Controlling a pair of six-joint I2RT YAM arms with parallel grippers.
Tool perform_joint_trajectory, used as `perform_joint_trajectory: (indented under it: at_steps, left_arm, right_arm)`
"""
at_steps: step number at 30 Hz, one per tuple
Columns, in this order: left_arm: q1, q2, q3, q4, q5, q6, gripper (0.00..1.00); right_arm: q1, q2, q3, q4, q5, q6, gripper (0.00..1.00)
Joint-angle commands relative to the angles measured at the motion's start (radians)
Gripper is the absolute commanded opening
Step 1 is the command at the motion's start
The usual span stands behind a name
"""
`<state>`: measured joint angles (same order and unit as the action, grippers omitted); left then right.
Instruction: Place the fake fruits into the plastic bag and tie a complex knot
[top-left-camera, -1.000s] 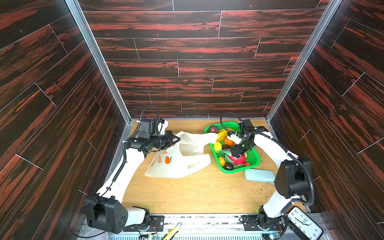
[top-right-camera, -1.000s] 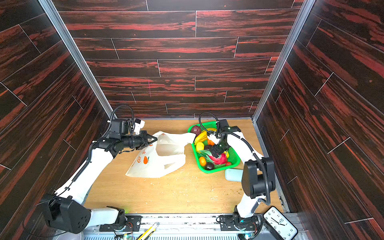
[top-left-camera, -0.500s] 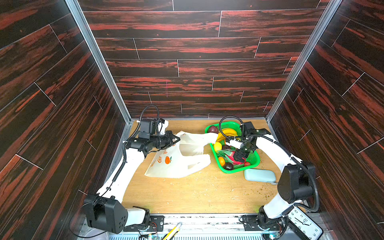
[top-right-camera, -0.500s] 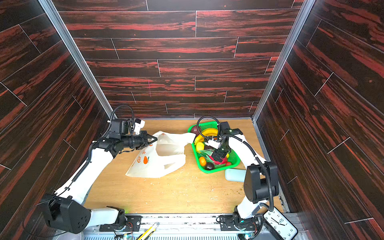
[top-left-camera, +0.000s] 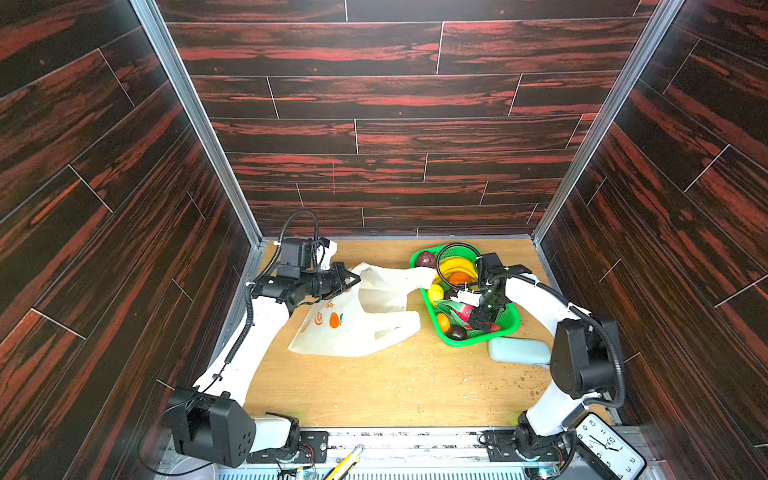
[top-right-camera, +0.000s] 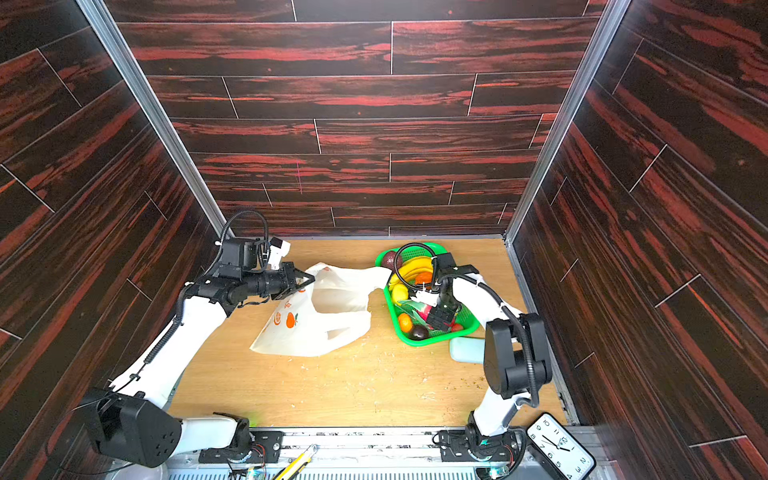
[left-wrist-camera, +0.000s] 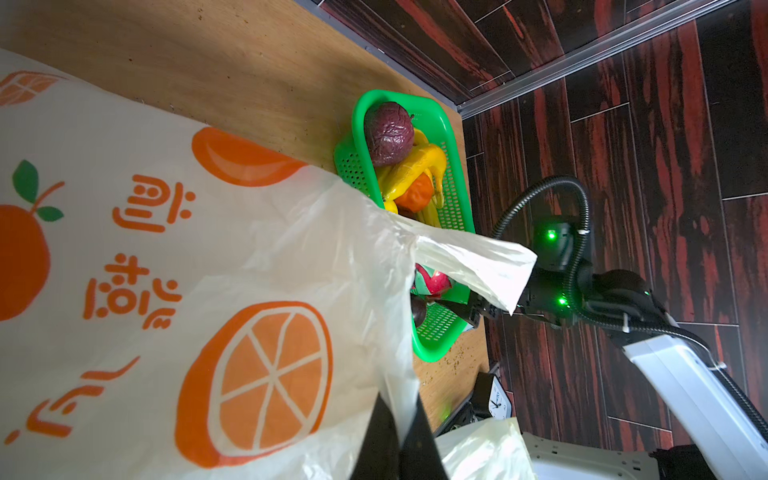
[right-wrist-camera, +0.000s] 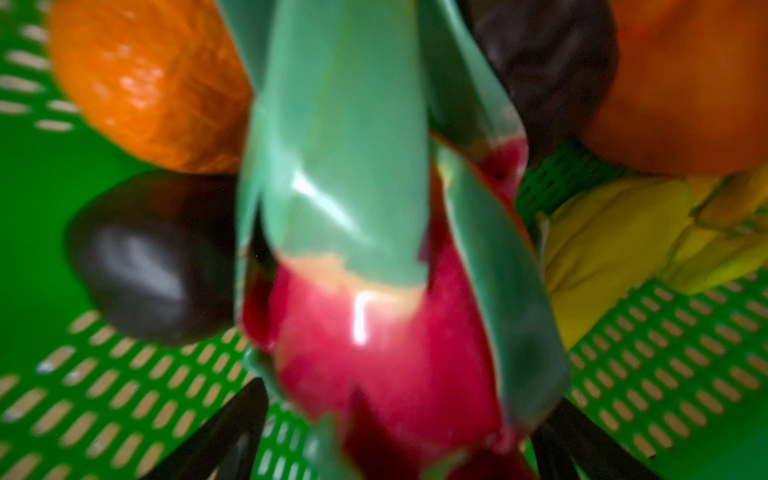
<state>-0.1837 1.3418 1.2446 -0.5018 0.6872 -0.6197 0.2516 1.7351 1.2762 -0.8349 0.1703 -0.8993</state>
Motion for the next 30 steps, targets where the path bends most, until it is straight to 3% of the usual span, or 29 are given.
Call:
perform_joint_trajectory:
  at_steps: [1, 12, 18, 30]
  left_arm:
    - [-0.002, -0.023, 0.000, -0.006, -0.002, 0.012, 0.00]
    - [-0.002, -0.015, 0.003, -0.006, -0.005, 0.011, 0.00]
    - [-0.002, -0.011, 0.006, -0.006, -0.003, 0.012, 0.00]
    - [-0.002, -0.009, 0.018, -0.020, -0.006, 0.016, 0.00]
  right_arm:
    - [0.005, 0.039, -0.020, 0.048, 0.000, -0.039, 0.97]
    - [0.005, 0.053, -0.084, 0.166, -0.058, -0.037, 0.94]
    - [-0.003, 0.020, -0.117, 0.205, -0.101, 0.032, 0.71]
    - [-0.072, -0.122, -0.230, 0.326, -0.261, 0.089, 0.48]
